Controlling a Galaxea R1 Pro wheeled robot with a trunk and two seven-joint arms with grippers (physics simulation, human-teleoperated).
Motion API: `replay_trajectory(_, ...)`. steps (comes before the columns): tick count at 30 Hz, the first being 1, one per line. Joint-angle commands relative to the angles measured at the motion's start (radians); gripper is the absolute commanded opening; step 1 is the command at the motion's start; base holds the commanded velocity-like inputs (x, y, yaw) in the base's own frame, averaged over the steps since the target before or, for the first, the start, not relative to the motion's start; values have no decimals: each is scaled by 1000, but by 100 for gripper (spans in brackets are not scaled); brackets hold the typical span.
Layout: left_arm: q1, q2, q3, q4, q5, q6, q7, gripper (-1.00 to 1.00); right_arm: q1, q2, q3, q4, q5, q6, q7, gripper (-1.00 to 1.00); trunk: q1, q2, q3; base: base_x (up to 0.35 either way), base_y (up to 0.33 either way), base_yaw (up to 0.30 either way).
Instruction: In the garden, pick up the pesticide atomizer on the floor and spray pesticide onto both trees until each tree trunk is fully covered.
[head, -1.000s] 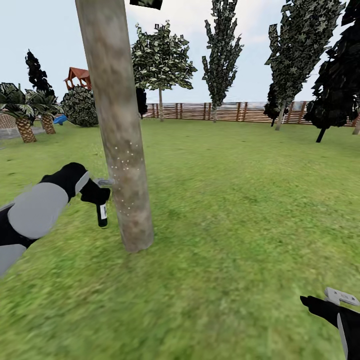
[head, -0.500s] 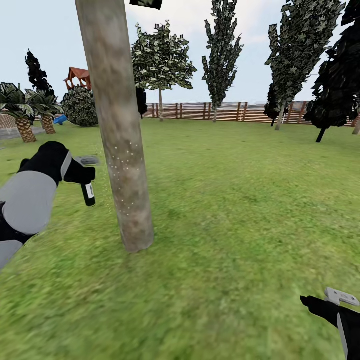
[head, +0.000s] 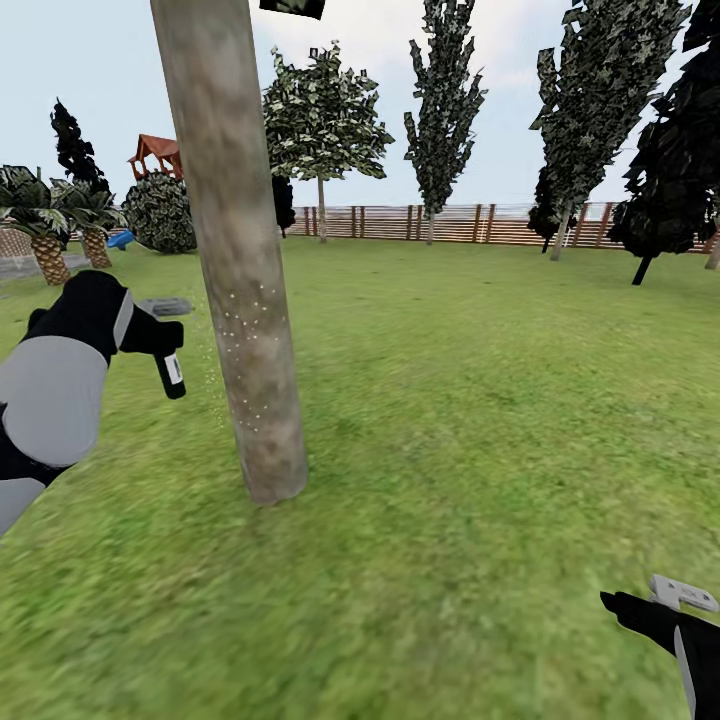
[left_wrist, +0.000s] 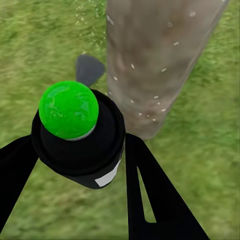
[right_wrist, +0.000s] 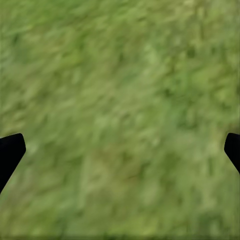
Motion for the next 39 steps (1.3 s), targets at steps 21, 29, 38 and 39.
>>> replay_trajectory(21,136,-7,5,290,-102,-174,97,-100,-1,3,-1,-1,11,3,9,100,0,0,-1,0,0,0)
replay_trajectory(29,198,-9,8,291,-98,-246,101,-100,-1,5,-2,-1,11,3,9,100,0,0,-1,0,0,0)
replay_trajectory(38,311,-9,16,291,-92,-386,101,-100,-1,6,-1,-1,12,3,8,100,0,0,-1,0,0,0)
replay_trajectory(39,315,-9,19,291,-91,-391,101,-100,-1,6,-1,-1,12,3,8,100,0,0,-1,0,0,0)
